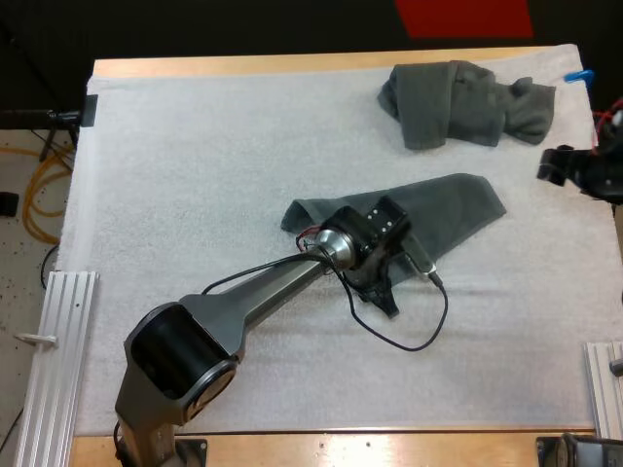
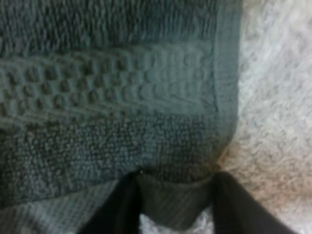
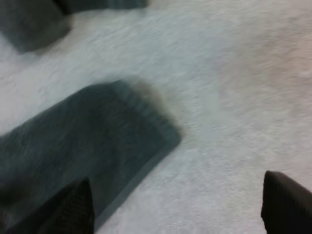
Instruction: Pick towel from pile fold and stack
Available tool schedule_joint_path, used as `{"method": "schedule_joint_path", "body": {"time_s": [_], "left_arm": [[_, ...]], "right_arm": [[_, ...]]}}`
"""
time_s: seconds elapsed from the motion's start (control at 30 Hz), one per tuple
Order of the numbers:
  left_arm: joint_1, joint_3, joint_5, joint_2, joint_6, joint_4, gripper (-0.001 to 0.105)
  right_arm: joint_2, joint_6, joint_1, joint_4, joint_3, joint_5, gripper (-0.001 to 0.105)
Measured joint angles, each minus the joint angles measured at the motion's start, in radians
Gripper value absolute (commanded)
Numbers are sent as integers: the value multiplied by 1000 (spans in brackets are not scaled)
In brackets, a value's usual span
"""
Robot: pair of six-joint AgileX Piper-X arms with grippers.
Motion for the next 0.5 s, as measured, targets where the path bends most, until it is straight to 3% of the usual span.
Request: {"method": "schedule_joint_path", "body": {"time_s": [0.03,0.3,0.5], "left_arm": [[0,-5,-18,0,3,13,0],[0,-34,-127,-42,51,146,0],[49,35,-168,-145,58,205,0]], "right_arm": [[0,-3,16,1,0,1,68],[-2,-13,99,51,6,1,68],[-16,-13,106,53,118,1,68]]}}
